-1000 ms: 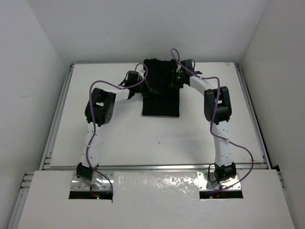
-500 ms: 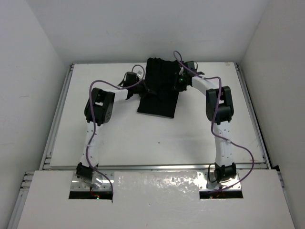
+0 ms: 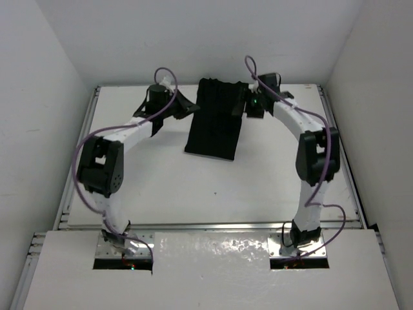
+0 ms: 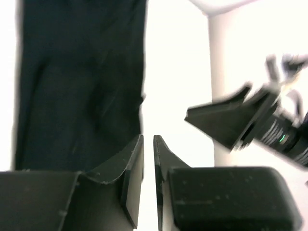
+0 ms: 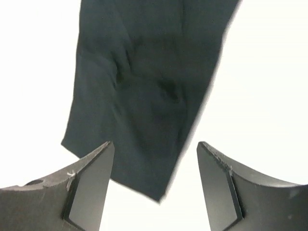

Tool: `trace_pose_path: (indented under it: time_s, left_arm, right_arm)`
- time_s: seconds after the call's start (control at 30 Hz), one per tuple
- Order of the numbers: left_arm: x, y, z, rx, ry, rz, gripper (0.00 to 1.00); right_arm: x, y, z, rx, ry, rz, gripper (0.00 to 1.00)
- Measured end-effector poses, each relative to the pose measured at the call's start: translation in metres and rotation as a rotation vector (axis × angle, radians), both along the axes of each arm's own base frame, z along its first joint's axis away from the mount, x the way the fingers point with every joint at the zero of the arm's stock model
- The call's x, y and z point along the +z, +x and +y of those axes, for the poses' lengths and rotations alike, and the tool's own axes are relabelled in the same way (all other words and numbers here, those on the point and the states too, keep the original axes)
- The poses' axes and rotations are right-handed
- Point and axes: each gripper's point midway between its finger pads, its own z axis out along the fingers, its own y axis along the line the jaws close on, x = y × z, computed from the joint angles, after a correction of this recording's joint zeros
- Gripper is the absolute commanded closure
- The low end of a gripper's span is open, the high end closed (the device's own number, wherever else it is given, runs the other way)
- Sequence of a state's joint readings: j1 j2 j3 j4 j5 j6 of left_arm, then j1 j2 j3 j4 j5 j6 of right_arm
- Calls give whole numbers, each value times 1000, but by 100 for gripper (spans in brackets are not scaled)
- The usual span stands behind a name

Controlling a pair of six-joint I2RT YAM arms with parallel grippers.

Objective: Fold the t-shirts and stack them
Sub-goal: Fold the folded rectangular tshirt in 1/3 of the way, then grab one side of the 2/3 rectangular tshirt with both arms

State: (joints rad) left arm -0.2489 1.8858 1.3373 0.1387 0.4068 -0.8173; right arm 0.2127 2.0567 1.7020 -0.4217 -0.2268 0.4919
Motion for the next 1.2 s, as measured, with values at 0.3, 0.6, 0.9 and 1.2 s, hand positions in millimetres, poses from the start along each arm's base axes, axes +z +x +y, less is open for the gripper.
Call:
trace_pose_path:
  time_s: [0.3, 0.6, 0.9, 1.2]
  left_arm:
    - [-112, -94, 35, 10, 97, 264, 83]
    - [-160, -92, 28, -93, 25, 303, 83]
    - [-162, -91, 23, -124, -51, 275, 87]
    - [-173, -162, 21, -25, -35, 385, 92]
  right_arm:
    - [-105, -171, -2, 1, 12, 294, 28]
    - [-114, -148, 21, -23, 187, 225, 37]
    - [-125, -139, 30, -46, 246, 229, 86]
    - [-126, -152, 19, -52, 174, 255, 94]
